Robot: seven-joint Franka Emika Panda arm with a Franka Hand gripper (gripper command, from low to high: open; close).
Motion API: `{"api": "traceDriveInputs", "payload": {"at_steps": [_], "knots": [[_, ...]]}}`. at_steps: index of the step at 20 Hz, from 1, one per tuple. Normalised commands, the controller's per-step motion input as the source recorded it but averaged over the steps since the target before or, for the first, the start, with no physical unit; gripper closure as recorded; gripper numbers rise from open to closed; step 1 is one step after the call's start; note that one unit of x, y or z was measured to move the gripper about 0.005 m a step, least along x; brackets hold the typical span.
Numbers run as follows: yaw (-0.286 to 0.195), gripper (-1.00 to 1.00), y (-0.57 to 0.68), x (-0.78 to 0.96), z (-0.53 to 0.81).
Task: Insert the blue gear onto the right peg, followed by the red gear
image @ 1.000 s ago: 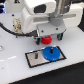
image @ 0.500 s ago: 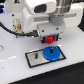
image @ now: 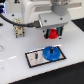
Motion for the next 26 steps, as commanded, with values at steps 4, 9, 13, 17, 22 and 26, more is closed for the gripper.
{"api": "traceDriveInputs", "payload": {"at_steps": [4,9,13,17,22,26], "knots": [[0.0,1.0,-0.15,0.63,0.53],[0.0,1.0,-0.11,0.69,0.47],[0.0,1.0,-0.06,0.76,0.3],[0.0,1.0,-0.03,0.69,0.05],[0.0,1.0,-0.03,0.51,0.0],[0.0,1.0,0.0,0.28,-0.07]]}}
